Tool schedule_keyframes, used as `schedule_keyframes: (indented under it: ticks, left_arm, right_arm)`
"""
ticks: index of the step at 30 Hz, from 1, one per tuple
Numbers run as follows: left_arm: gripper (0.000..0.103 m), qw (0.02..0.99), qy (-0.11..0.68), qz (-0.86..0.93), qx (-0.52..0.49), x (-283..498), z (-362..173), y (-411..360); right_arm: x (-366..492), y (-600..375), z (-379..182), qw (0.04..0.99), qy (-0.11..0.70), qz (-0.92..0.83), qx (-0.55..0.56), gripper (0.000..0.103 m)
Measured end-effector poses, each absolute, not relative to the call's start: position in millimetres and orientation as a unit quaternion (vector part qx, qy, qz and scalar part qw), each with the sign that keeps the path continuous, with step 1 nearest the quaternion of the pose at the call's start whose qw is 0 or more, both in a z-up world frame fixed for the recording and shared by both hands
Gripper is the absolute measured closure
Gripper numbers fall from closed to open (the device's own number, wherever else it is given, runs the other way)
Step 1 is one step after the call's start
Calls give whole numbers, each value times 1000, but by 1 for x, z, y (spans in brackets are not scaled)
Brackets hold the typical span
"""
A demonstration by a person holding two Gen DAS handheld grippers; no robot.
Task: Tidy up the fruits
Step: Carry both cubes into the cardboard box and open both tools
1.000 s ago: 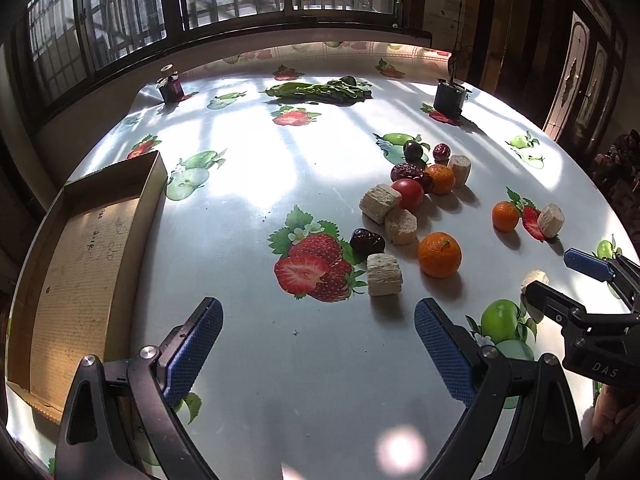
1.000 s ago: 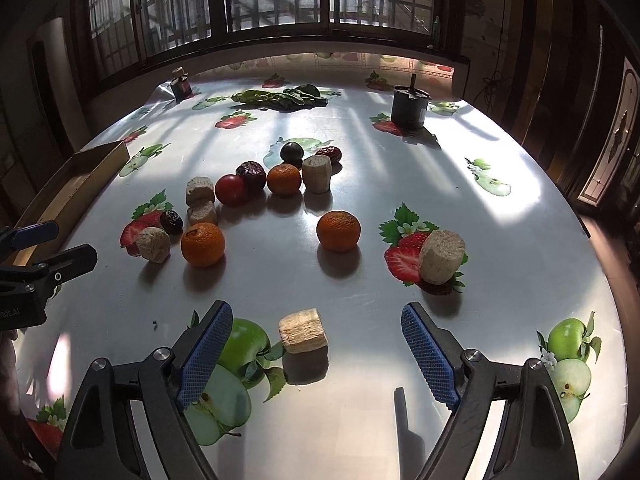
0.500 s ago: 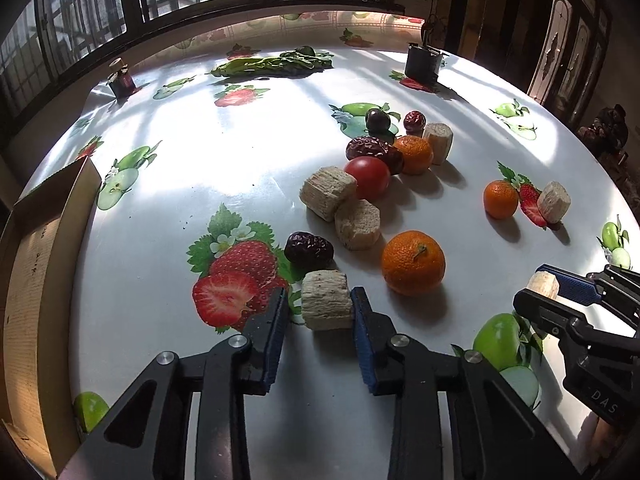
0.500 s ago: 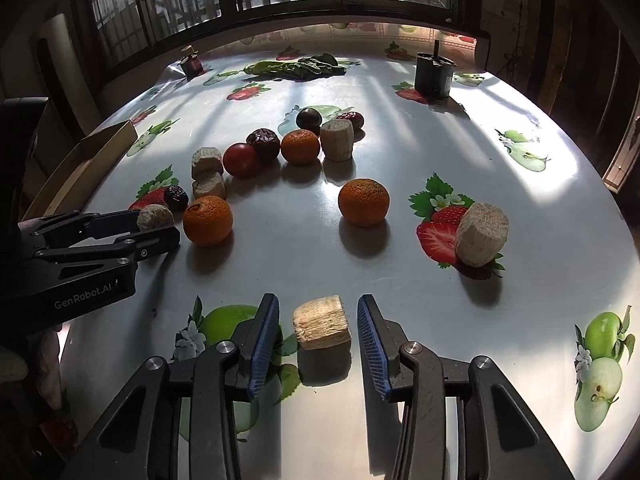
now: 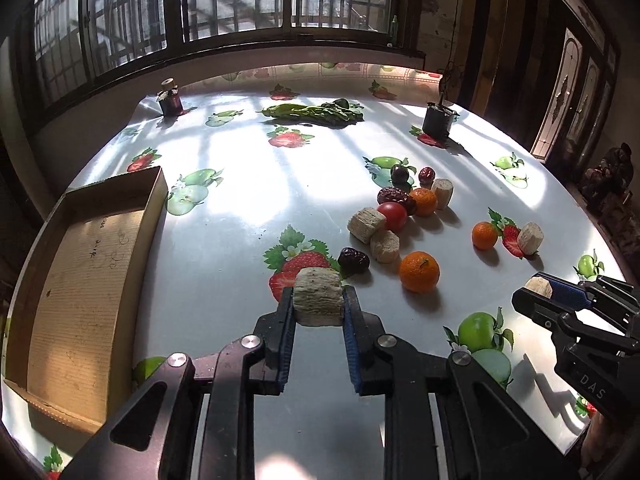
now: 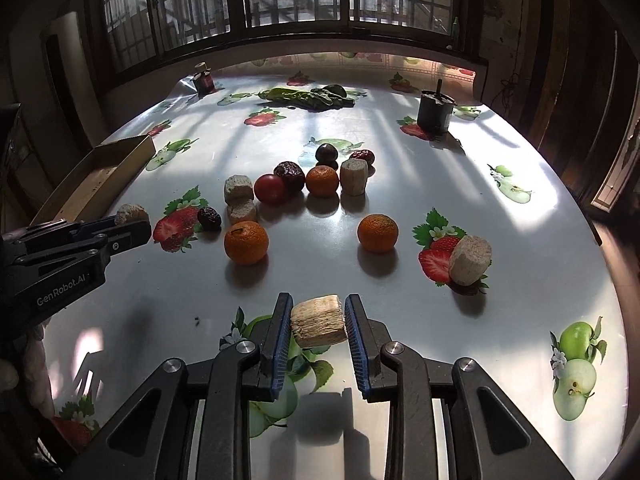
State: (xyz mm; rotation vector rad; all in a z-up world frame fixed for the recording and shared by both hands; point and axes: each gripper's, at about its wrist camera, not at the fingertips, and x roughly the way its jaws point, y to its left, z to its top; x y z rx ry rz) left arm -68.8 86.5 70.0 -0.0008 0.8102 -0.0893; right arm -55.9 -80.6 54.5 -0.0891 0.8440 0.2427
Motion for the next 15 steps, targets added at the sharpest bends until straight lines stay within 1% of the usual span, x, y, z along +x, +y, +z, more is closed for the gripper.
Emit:
schedule_keyframes:
  ticks: [8,15]
  left_arm:
    - [81,941,338,8,-5,-107,109,148]
    - [81,945,318,76,-7,-109,123,229]
  right_arm:
    - [-76,-20,109,918,357,152,-88,74]
    - [-67,62,169,919,312,220,-101,74]
